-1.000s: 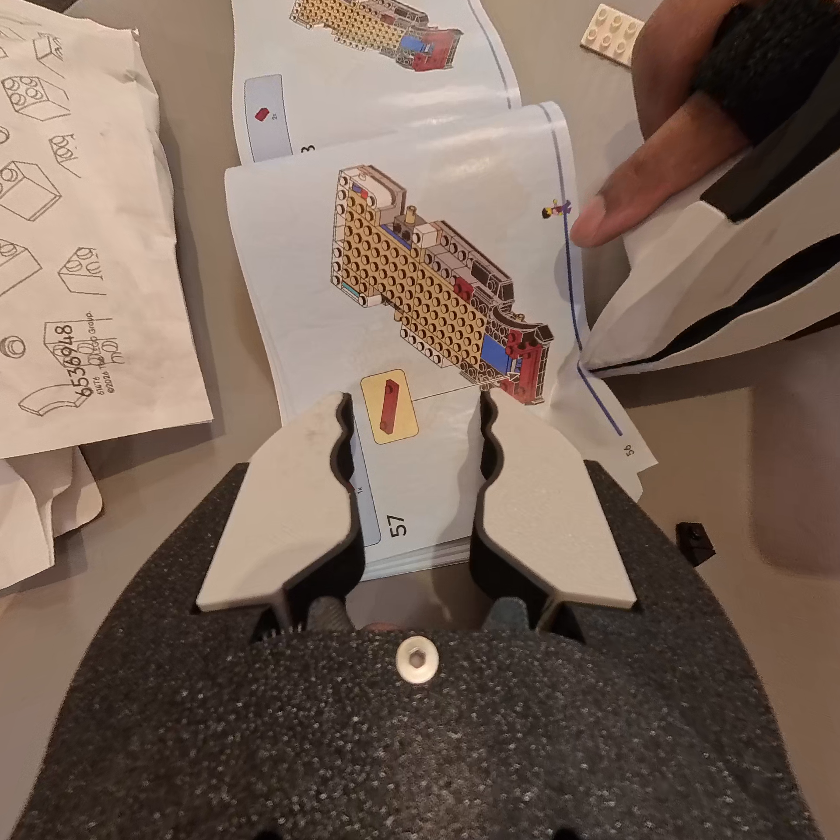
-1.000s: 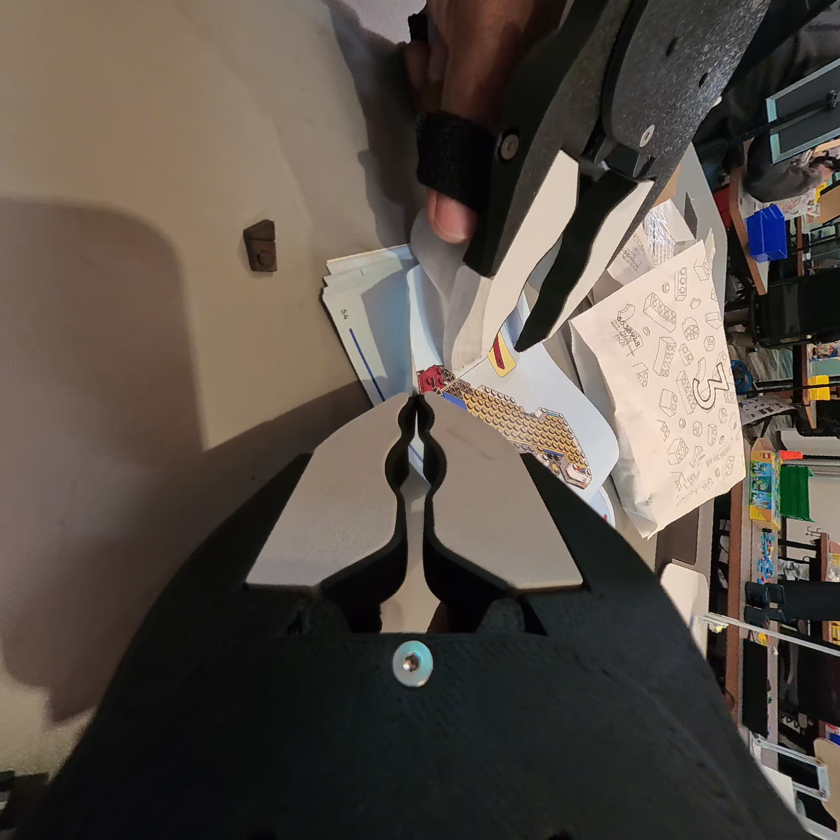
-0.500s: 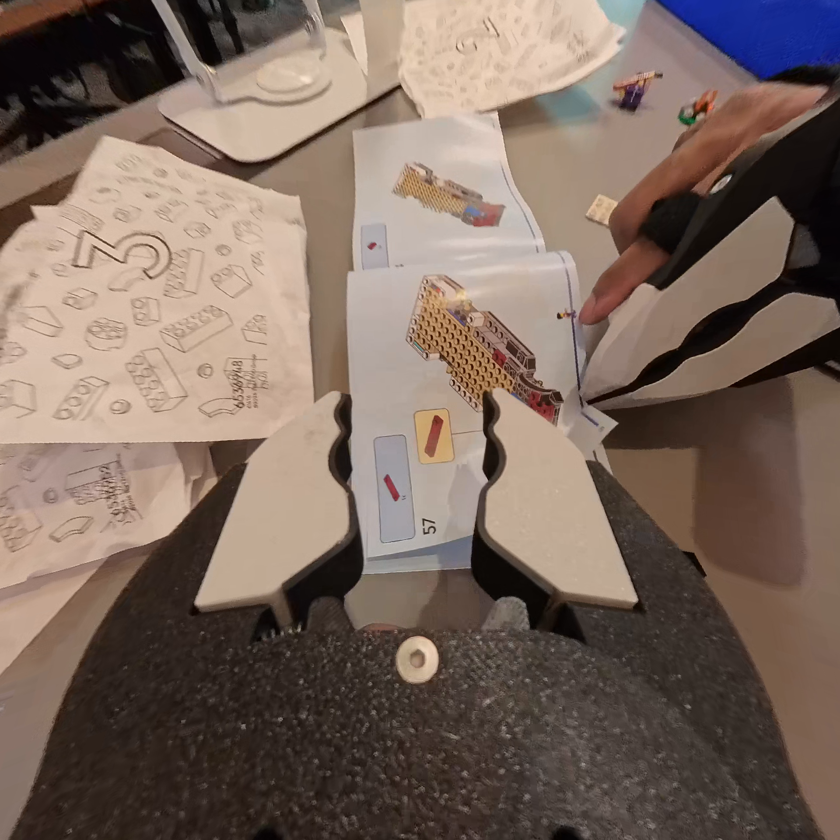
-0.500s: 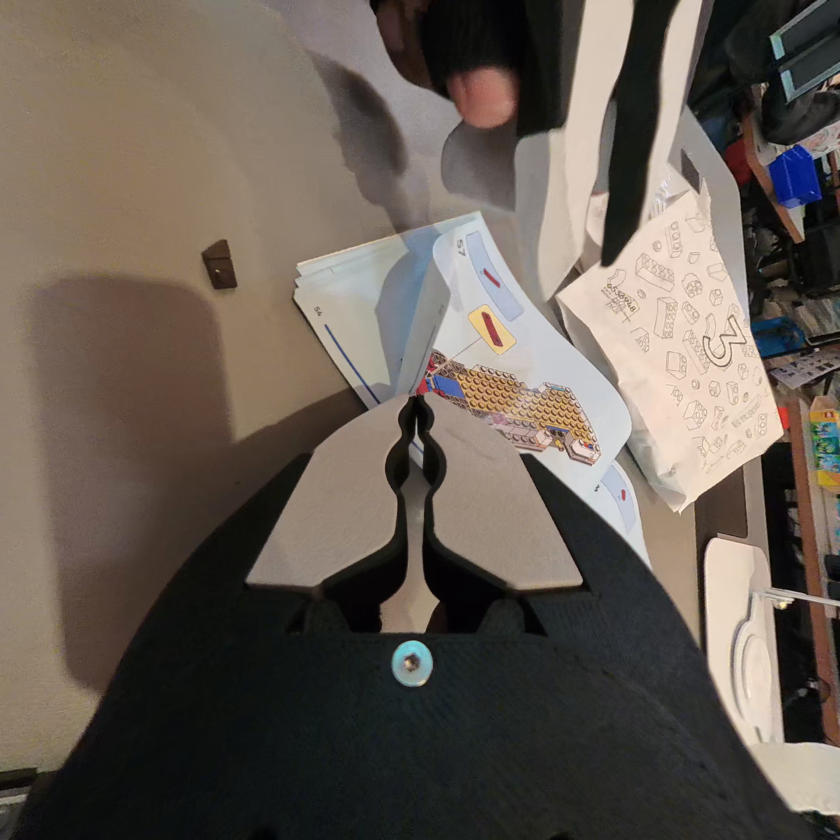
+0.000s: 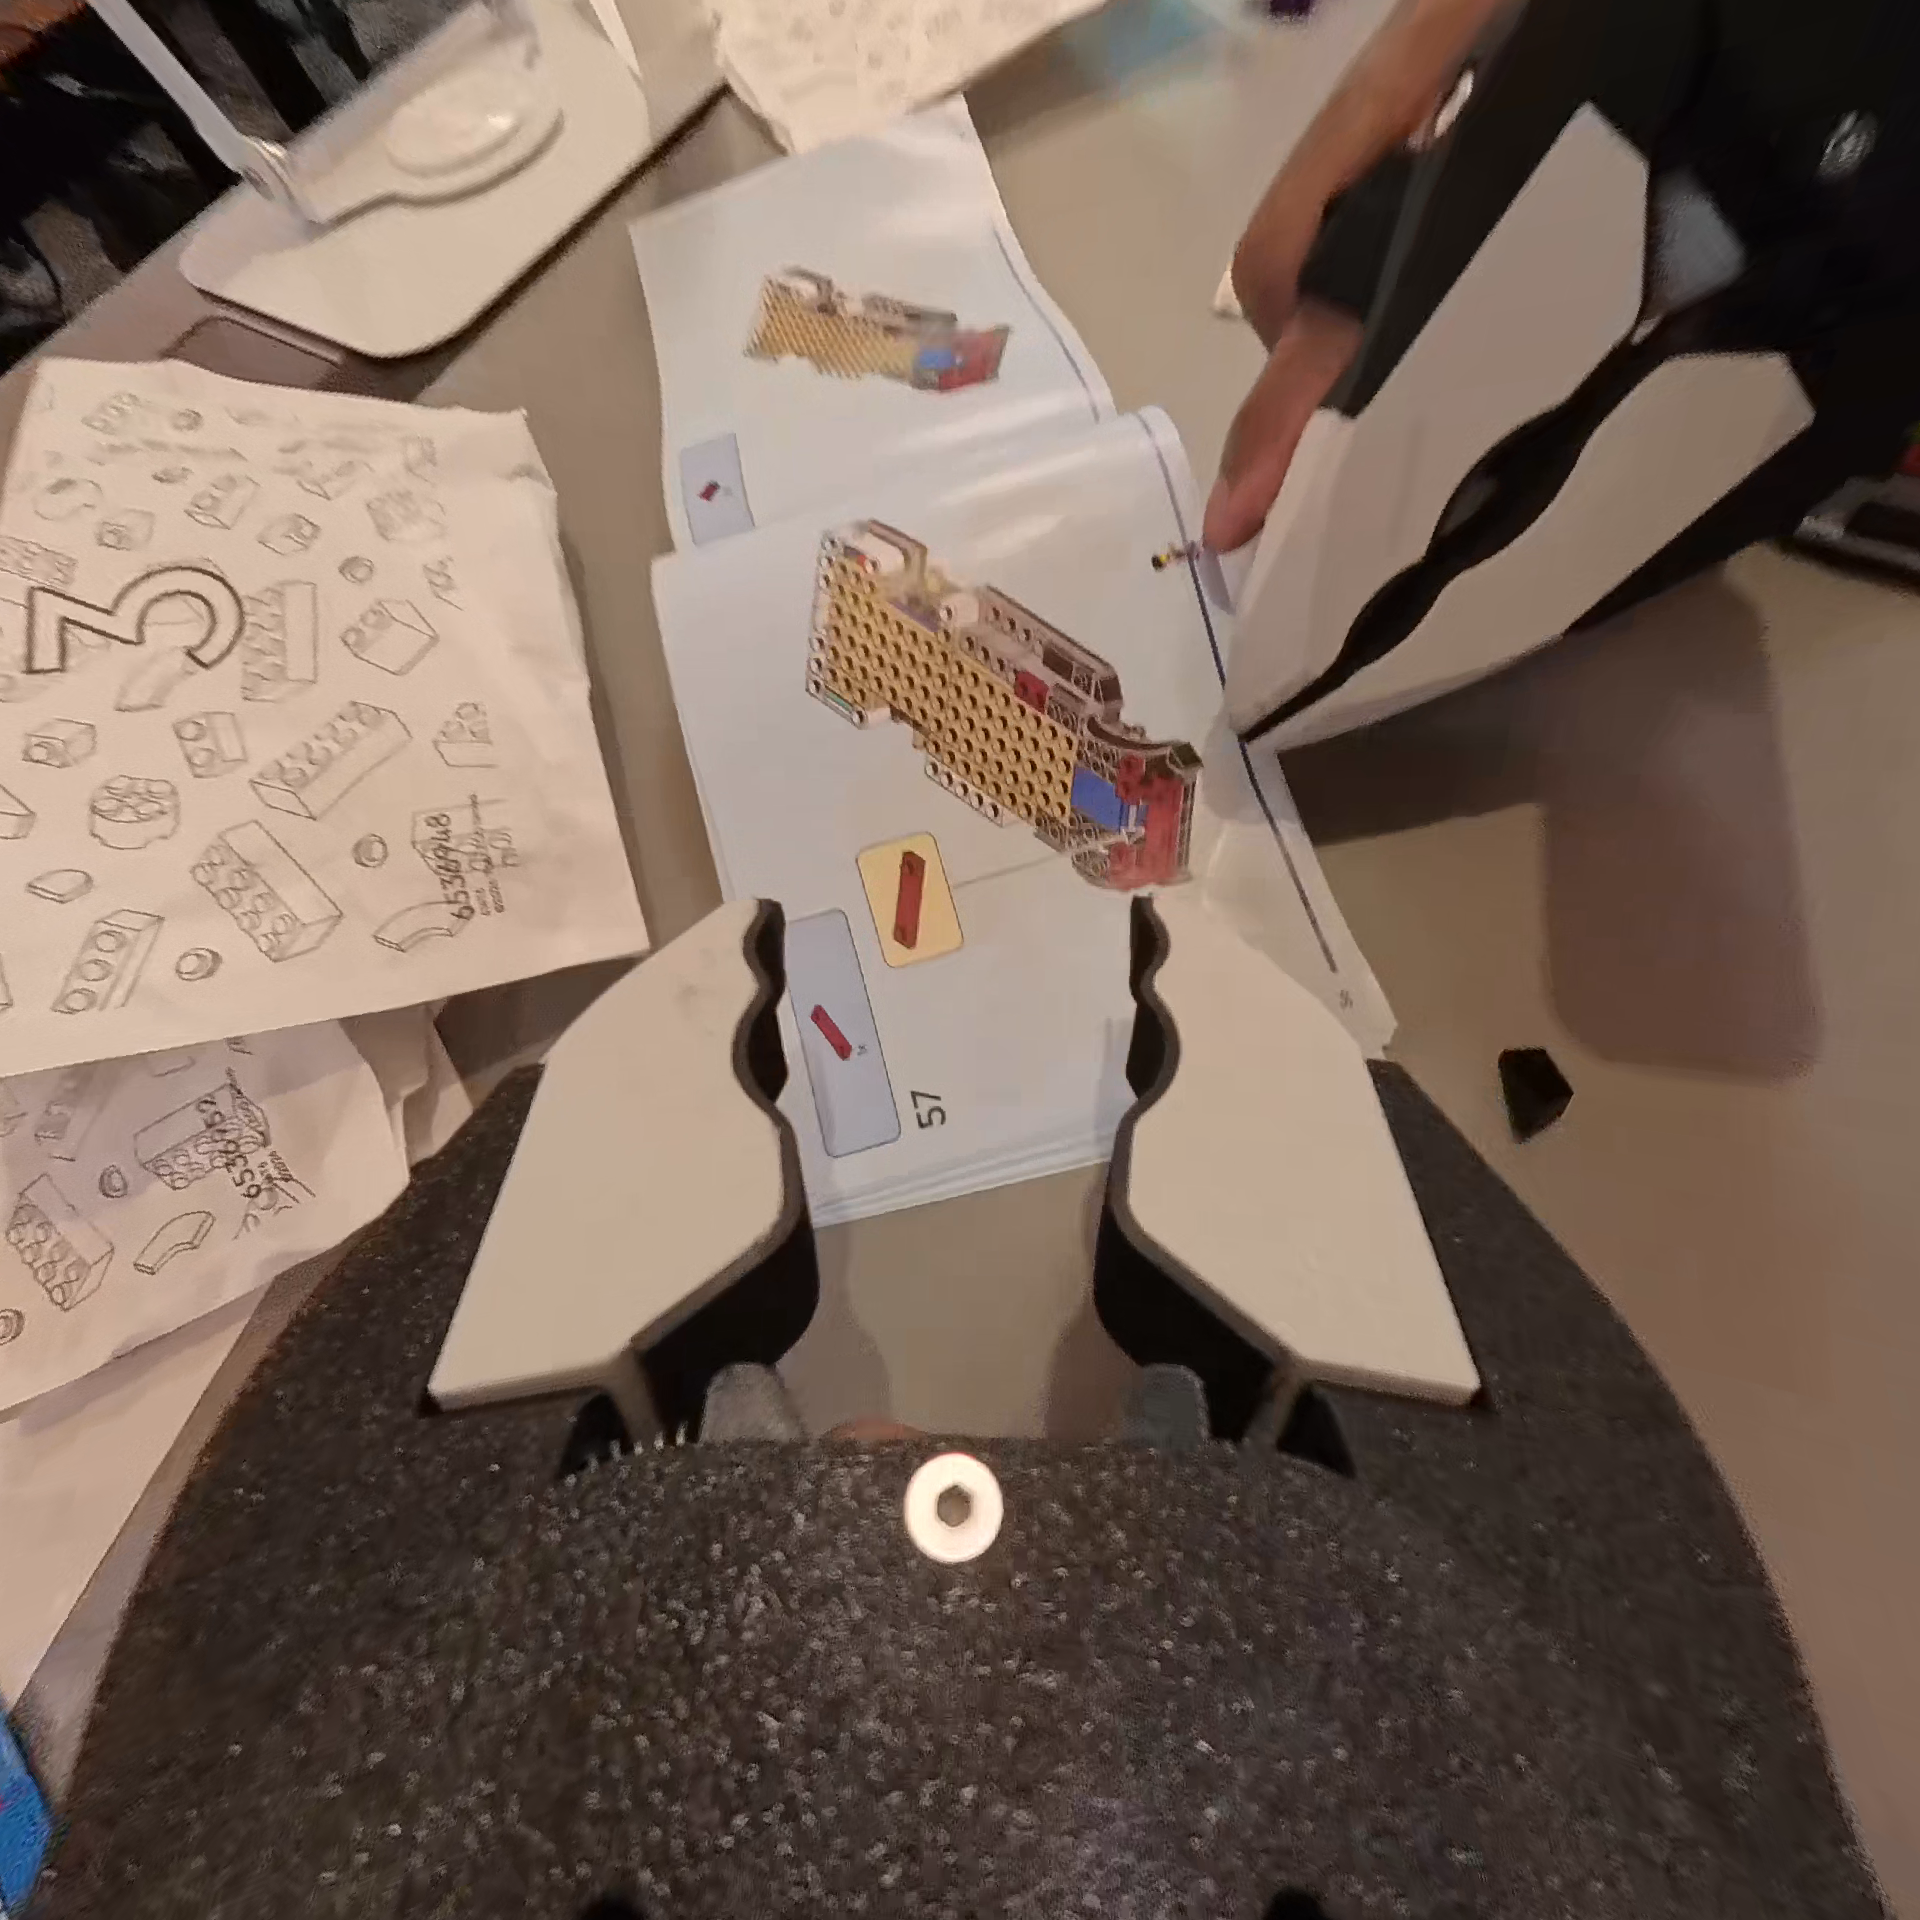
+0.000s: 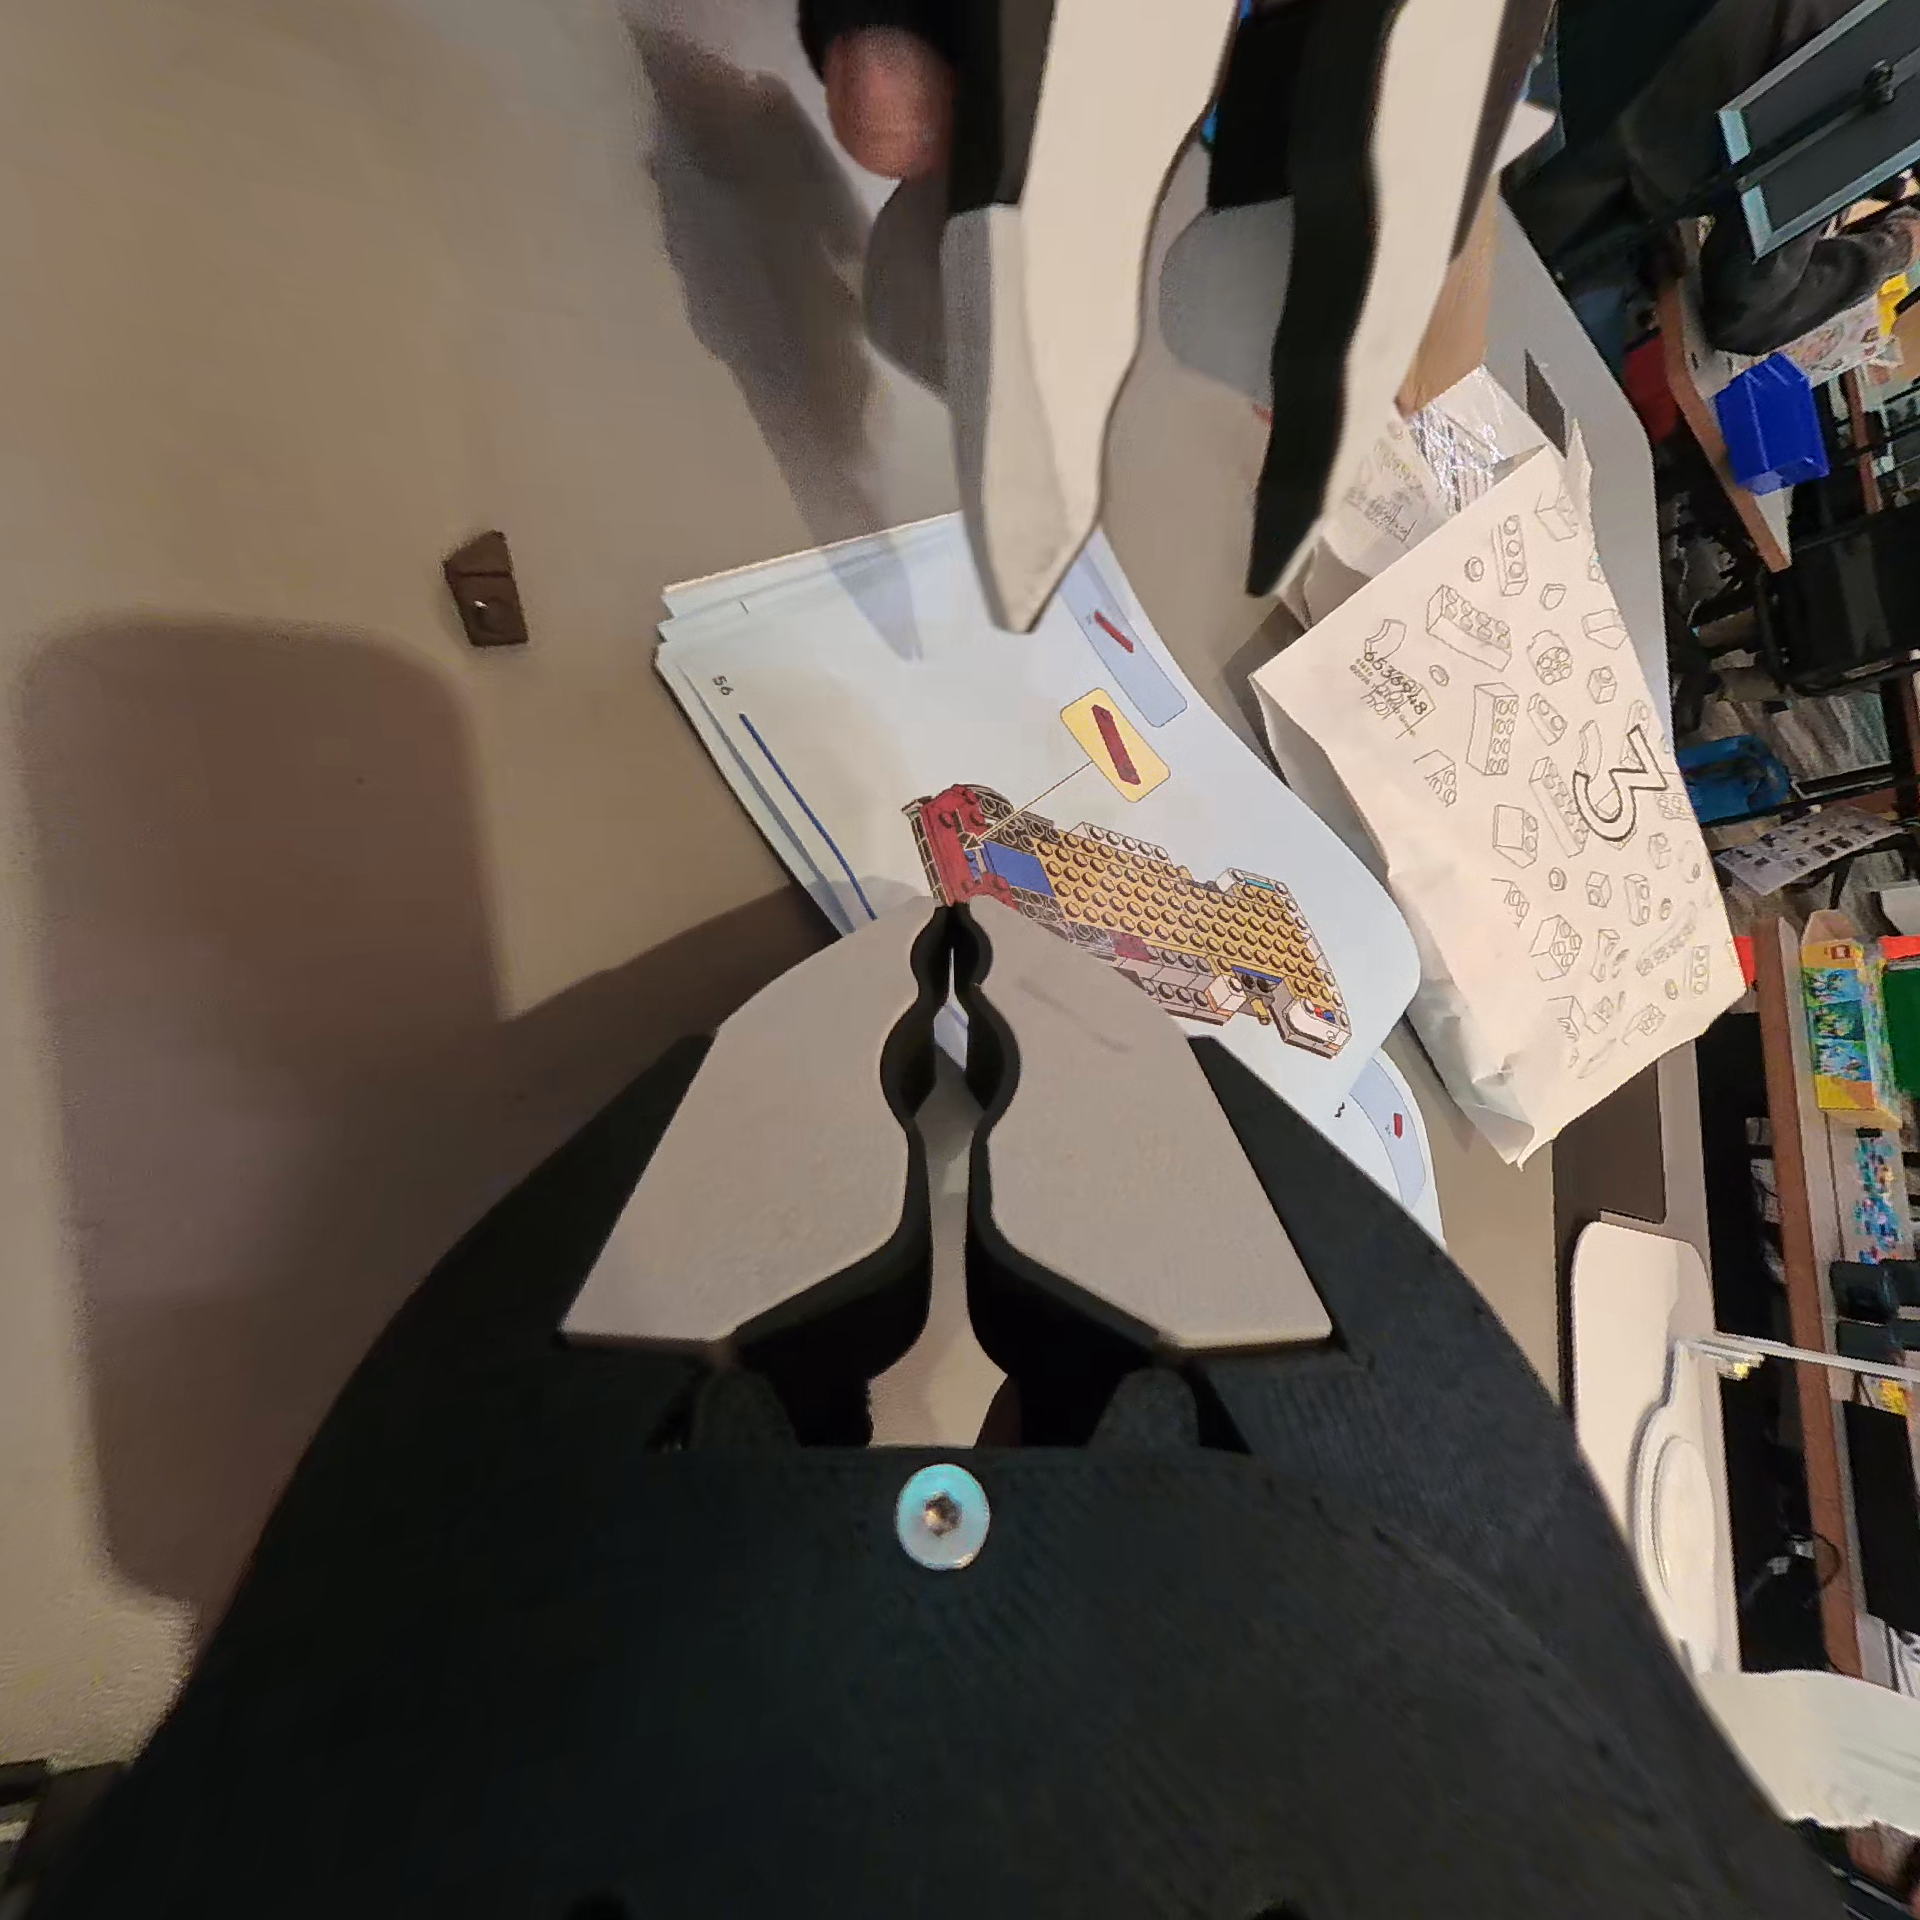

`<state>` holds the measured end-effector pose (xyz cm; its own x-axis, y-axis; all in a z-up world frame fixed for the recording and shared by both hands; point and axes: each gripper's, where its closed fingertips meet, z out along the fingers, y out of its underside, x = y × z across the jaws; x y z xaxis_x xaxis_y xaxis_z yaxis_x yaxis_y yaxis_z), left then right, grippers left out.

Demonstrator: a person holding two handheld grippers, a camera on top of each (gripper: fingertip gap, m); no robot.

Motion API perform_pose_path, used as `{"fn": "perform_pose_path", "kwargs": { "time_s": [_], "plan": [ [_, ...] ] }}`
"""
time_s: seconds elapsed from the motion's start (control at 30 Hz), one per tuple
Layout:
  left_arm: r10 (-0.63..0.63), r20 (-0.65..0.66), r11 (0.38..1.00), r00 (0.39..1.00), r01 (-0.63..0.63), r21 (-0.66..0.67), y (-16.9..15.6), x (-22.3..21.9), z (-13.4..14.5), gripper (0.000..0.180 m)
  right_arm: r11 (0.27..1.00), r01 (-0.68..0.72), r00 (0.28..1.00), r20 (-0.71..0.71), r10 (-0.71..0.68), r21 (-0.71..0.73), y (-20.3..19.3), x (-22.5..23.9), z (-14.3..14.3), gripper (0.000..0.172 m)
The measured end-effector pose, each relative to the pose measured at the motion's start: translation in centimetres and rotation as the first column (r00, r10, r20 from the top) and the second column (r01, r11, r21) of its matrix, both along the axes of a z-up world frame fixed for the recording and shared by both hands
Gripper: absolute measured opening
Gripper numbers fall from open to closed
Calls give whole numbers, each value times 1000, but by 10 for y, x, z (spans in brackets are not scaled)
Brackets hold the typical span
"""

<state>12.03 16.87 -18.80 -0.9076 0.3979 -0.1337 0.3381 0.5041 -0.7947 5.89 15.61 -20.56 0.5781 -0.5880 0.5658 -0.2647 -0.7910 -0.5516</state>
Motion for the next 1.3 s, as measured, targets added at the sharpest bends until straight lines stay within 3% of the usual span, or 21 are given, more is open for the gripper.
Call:
{"fn": "perform_pose_path", "kwargs": {
  "time_s": [0.27,0.4,0.63,1.3],
  "plan": [
    [-52,110,988,993,36,150,3,-8,-36,65,1000,-10,1000,11,10,-20,1,0,0,0],
    [-57,92,988,994,43,146,-1,-13,-36,63,997,-57,998,24,58,-47,6,-3,1,0],
    [-53,87,988,995,40,148,-1,-13,-36,63,986,-114,993,7,116,-118,12,-8,-6,22],
    [-45,49,986,998,36,162,-2,-15,-38,64,978,-59,998,23,65,-201,4,-1,-12,24]
  ]
}}
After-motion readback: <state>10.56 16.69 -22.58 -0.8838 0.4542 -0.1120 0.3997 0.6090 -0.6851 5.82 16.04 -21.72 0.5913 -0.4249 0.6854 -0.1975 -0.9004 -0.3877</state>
